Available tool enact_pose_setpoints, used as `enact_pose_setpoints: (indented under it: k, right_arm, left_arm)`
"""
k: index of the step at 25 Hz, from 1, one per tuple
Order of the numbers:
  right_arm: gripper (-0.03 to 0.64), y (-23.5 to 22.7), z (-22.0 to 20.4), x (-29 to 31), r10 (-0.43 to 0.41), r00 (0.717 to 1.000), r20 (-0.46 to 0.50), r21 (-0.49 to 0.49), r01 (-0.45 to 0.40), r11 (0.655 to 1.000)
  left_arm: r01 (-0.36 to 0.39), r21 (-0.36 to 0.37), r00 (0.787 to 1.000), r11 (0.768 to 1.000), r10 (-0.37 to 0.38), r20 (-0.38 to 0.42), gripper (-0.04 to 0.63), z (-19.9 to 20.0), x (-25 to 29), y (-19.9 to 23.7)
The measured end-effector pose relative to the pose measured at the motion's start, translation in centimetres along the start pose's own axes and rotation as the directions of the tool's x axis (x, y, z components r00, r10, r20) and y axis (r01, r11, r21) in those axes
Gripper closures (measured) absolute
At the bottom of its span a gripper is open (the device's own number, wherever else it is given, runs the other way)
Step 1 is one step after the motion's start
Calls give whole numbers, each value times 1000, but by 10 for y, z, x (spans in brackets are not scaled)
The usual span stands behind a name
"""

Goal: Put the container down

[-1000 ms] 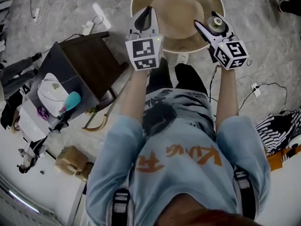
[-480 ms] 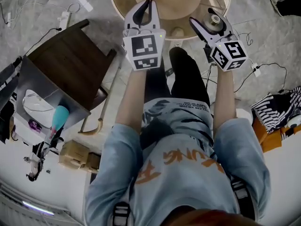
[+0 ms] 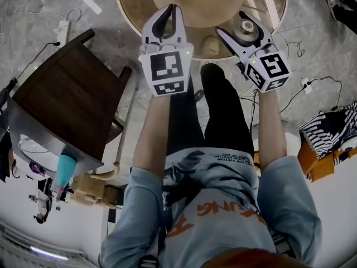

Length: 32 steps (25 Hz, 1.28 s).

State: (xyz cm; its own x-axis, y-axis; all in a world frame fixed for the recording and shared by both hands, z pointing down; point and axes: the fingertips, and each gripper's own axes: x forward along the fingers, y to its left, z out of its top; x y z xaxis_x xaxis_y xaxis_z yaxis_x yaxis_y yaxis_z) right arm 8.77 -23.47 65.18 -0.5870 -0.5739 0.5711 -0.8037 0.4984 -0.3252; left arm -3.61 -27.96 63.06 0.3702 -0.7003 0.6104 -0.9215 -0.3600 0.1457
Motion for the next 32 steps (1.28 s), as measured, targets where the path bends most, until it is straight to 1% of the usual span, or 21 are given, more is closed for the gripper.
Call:
enact_pose_setpoints:
  k: [3, 5, 9, 14, 17, 21, 26, 29, 32]
  right_arm:
    - [255, -7, -11, 24, -57, 998, -2, -58, 56, 997]
    - [255, -9, -19, 40, -73, 997, -20, -92, 71, 993]
    - [255, -12, -27, 68, -77, 996, -43, -107, 73, 992]
    - [256, -22, -22, 105, -122, 992, -43, -137, 115, 984]
    - [256, -30, -17, 124, -132, 990, -45, -148, 124, 981]
    - [256, -44, -8, 148, -161, 986, -47, -178, 150, 973]
    - [256, -62, 2, 172, -181, 983, -34, -164, 173, 971]
    - [256, -69, 11, 190, -202, 979, -29, -193, 193, 962]
    - [256, -71, 18, 204, -215, 976, -24, -213, 205, 955]
  left_arm:
    - [-9, -15, 1000, 1000, 9, -20, 561, -20, 11, 9]
    - [-11, -17, 999, 1000, 10, -31, 562, -28, 15, 13]
    - [-4, -22, 999, 1000, 3, -52, 563, -39, 21, 17]
    - [-1, -49, 997, 999, -3, -72, 563, -50, 41, 27]
    - [8, -57, 997, 998, -12, -80, 563, -52, 52, 32]
    - [1, -65, 996, 998, -7, -87, 563, -50, 66, 43]
    - [0, -69, 994, 998, -8, -107, 563, -51, 79, 51]
    - [-2, -71, 994, 997, -6, -111, 563, -48, 87, 57]
    - [-4, -89, 994, 996, -6, -110, 563, -44, 92, 60]
